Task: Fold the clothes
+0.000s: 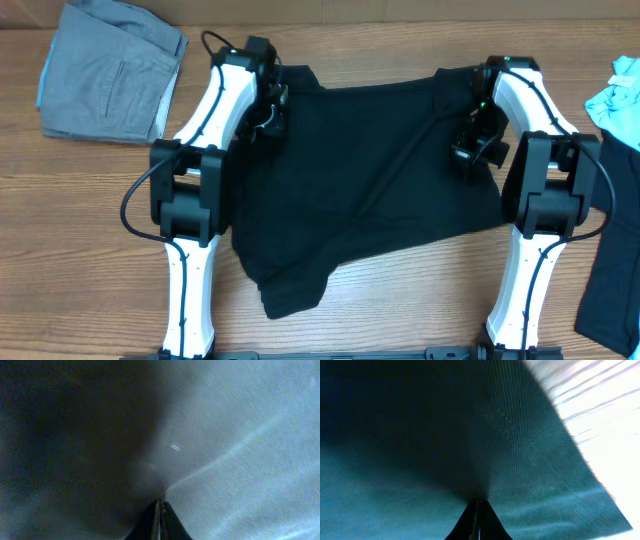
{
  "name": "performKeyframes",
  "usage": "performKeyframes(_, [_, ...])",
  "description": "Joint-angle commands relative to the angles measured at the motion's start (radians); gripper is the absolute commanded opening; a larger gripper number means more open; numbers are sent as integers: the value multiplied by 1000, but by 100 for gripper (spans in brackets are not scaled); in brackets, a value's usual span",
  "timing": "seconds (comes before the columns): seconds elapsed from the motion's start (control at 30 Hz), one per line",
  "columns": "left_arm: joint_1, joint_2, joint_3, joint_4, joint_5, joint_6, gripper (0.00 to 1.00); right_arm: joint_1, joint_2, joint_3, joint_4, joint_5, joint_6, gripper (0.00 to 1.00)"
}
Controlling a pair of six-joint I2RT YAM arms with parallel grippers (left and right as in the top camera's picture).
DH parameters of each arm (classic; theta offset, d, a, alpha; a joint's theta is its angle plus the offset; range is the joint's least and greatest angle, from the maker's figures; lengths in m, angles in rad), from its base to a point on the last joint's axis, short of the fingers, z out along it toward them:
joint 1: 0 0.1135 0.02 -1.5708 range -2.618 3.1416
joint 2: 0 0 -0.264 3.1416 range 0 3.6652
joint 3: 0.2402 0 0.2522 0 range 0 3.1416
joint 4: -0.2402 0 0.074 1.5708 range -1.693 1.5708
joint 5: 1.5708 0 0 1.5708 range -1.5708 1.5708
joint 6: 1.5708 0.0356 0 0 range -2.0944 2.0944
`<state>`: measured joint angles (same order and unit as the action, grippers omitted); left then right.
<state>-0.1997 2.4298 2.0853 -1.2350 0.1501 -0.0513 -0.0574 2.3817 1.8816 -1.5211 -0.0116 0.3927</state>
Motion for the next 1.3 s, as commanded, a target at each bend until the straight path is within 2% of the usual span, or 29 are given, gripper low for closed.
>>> performKeyframes(0.0, [45,-2,-5,20,4,-1,4,-8,-14,-78,27,-2,3,4])
performKeyframes(0.23, [97,28,-9,82,76,51,4,-11,-31,-310,169,-2,21,4])
performKeyframes(0.4, [111,57,-9,114,5,35,4,-11,-46,-406,209,13,68,4])
performKeyframes(0.5, [145,57,-9,123,-55,29,4,-11,-140,-505,265,35,106,4])
performKeyframes(0.67, [229,57,-9,147,-56,28,4,-11,-306,-637,305,36,106,4])
performKeyframes(0.8, [299,57,-8,151,-44,29,4,-11,-323,-713,343,36,110,4])
performKeyframes(0.97, [319,55,26,119,-19,29,4,-11,-353,-713,357,47,159,4])
performKeyframes(1.13, [293,23,224,-17,31,29,4,-11,-515,-603,295,85,157,22])
performKeyframes(1.17, [283,6,277,-54,53,29,4,-11,-544,-566,274,84,149,35])
performKeyframes(1.2, [275,-7,317,-86,61,29,10,-11,-563,-534,260,79,131,48])
performKeyframes(1.23, [261,-26,372,-138,74,29,29,-11,-582,-493,255,57,90,63])
performKeyframes(1.27, [254,-33,390,-159,81,29,34,-10,-591,-467,257,34,60,71])
